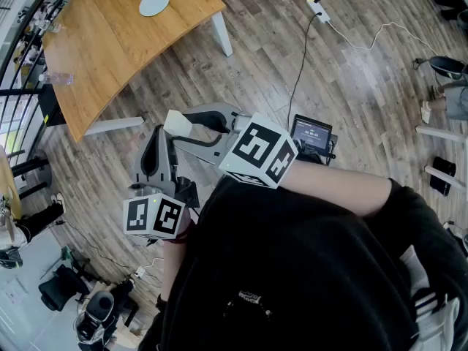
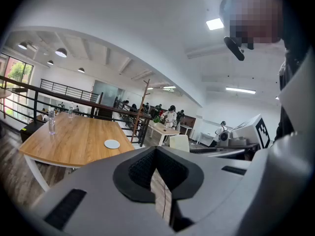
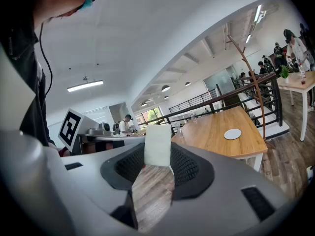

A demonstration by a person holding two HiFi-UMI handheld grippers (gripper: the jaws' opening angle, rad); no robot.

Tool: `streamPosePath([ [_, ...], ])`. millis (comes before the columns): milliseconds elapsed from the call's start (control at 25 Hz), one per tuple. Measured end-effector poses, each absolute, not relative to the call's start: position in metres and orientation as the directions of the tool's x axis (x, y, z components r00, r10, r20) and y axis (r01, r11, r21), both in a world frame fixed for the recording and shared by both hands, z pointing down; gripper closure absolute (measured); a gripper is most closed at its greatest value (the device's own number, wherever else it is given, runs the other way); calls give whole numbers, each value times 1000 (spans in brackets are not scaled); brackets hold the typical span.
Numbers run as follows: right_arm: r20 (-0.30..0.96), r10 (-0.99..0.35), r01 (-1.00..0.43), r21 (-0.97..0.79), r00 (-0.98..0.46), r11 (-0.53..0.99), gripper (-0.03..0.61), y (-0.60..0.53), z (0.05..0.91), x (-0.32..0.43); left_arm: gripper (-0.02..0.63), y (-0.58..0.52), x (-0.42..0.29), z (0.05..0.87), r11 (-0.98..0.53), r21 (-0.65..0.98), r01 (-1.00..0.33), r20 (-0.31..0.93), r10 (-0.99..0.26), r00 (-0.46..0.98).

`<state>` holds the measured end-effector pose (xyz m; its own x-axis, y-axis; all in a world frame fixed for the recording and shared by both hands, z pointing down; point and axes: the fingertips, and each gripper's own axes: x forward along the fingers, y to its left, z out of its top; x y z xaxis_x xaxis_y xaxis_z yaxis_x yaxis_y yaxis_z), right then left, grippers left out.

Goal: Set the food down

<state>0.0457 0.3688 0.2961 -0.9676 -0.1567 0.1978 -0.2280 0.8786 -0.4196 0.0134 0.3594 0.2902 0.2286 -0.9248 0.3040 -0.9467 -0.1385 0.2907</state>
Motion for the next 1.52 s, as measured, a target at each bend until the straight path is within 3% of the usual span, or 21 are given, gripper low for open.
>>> streamPosePath([
  [880,177,-110,-180,-456,-978,871,405,369,293,54,611,363,25,286,-112,257,-960,314,-930,192],
  [1520,143,-132,-186,-480,-981,857,405,340,292,102,612,331,75,284,-175,215,-961,321,-917,238],
])
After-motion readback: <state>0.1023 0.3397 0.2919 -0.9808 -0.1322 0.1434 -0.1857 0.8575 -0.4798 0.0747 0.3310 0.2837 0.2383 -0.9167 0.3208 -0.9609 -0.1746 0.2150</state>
